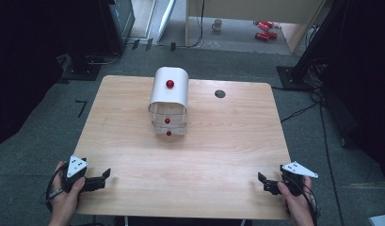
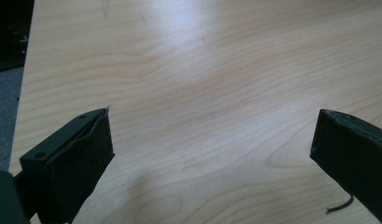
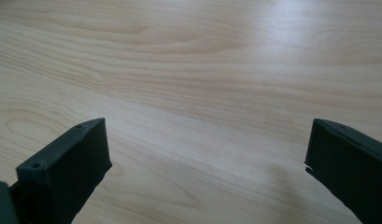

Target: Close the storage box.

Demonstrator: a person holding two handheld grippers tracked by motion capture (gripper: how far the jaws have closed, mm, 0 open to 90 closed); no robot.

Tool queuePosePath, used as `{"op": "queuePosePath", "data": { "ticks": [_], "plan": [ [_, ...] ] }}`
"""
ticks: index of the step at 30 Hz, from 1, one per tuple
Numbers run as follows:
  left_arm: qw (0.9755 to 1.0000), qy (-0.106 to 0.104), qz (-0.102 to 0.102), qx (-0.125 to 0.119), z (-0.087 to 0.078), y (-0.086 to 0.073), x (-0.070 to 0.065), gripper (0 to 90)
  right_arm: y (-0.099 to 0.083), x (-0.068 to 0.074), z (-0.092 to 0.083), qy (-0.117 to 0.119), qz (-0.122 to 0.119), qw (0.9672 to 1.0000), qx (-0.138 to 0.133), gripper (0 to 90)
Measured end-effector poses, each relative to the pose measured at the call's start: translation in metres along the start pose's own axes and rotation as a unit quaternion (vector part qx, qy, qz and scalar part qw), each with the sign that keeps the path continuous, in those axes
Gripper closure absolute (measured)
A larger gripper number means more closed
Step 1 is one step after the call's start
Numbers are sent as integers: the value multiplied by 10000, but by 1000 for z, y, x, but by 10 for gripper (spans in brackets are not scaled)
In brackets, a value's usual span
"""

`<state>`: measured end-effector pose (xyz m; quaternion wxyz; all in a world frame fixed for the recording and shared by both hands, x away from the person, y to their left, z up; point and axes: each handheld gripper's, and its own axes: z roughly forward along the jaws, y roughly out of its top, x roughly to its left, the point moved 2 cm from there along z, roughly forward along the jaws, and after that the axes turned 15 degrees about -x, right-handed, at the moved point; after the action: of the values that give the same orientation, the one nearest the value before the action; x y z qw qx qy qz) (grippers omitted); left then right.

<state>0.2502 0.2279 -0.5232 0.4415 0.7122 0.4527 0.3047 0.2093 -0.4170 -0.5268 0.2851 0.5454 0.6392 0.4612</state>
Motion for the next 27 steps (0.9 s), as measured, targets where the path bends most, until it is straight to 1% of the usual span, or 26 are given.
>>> {"op": "queuePosePath", "data": {
  "ticks": [2, 3, 4, 5, 6, 8, 9, 10, 11, 12, 27],
  "plan": [
    [9999, -27, 101, 111, 4, -4, -3, 0, -5, -2, 1, -39, 19, 10000, 59, 0],
    [9997, -69, 151, 204, 6, -4, -5, 0, -7, -2, 2, -47, -9, 9999, 108, 0],
    [9996, -59, 193, 187, 6, -3, -6, 0, -9, -1, 3, -48, -52, 9998, 171, 0],
    [9997, -56, 201, 159, 6, -3, -7, 0, -10, 1, 4, -52, -128, 9997, 205, 0],
    [9996, -86, 185, 189, 7, -3, -8, 0, -11, 3, 4, -65, -225, 9995, 225, 0],
    [9988, -100, 255, 398, 10, -4, -9, 0, -12, 6, 7, -121, -437, 9983, 362, 0],
    [9983, -141, 226, 511, 11, -5, -9, 0, -13, 8, 8, -151, -539, 9975, 438, 0],
    [9982, -180, 166, 543, 12, -5, -8, 0, -13, 10, 9, -150, -588, 9971, 460, 0],
    [9979, -230, 30, 611, 13, -5, -6, 0, -13, 10, 9, -149, -603, 9970, 452, 0],
    [9980, -172, -8, 604, 13, -5, -5, 0, -13, 10, 9, -127, -576, 9971, 473, 0],
    [9980, -172, -7, 603, 13, -5, -5, 0, -12, 9, 10, -122, -562, 9972, 476, 0]
  ]
}}
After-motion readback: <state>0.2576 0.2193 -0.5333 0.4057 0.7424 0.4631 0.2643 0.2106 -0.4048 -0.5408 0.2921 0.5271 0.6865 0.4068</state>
